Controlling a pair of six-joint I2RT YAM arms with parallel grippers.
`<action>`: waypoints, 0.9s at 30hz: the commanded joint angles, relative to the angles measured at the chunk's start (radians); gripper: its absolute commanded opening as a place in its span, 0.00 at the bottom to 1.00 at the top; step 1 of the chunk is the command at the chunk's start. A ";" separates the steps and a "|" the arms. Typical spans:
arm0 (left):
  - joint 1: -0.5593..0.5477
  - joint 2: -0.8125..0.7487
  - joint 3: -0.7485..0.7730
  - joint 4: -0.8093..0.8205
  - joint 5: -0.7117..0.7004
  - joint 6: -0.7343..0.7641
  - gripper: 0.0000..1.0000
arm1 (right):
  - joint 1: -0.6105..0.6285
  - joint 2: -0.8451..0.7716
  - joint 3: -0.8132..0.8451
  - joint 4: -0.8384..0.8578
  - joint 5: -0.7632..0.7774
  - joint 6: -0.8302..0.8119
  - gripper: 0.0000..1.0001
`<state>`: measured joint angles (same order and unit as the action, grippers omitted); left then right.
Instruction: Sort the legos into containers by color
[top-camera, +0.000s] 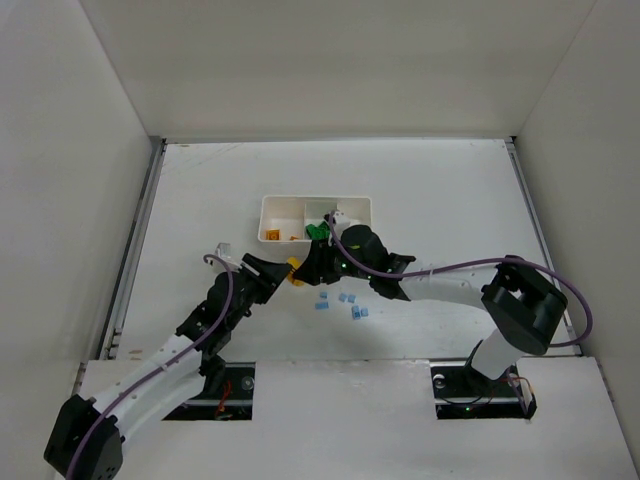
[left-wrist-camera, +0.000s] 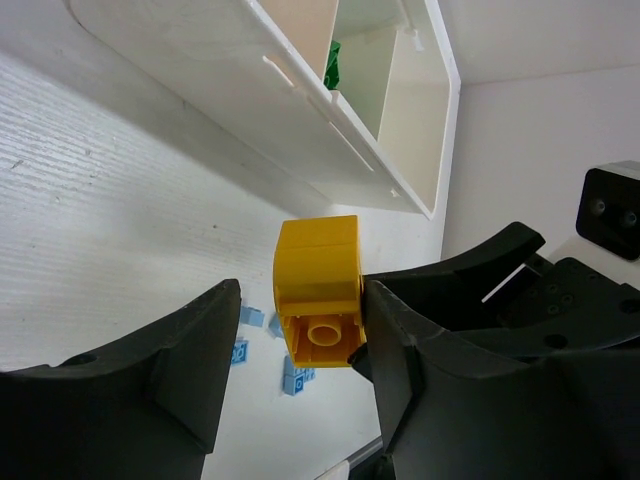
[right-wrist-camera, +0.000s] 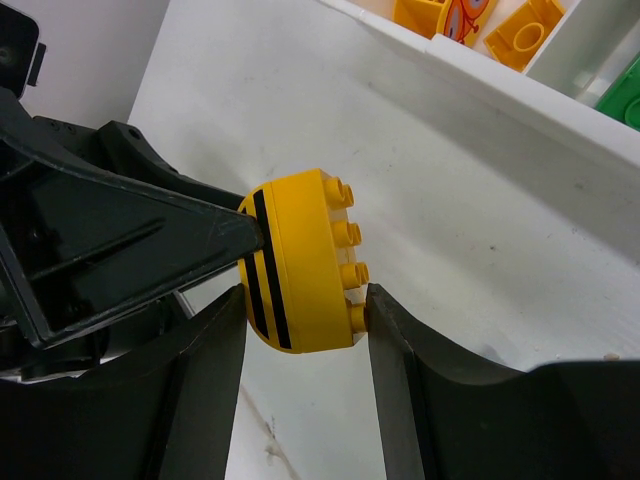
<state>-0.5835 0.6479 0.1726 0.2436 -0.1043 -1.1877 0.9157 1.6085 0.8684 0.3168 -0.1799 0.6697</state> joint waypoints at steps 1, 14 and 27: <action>-0.006 -0.001 0.031 0.054 0.005 -0.012 0.48 | -0.005 -0.036 0.014 0.084 0.007 0.008 0.35; -0.014 0.039 0.021 0.152 0.014 -0.043 0.28 | -0.005 -0.019 0.023 0.096 -0.003 0.022 0.36; 0.006 -0.017 -0.031 0.166 0.066 -0.069 0.15 | -0.022 -0.110 -0.078 0.165 -0.053 0.008 0.78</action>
<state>-0.5869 0.6495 0.1650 0.3344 -0.0822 -1.2289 0.9123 1.5688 0.8291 0.3786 -0.1917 0.6865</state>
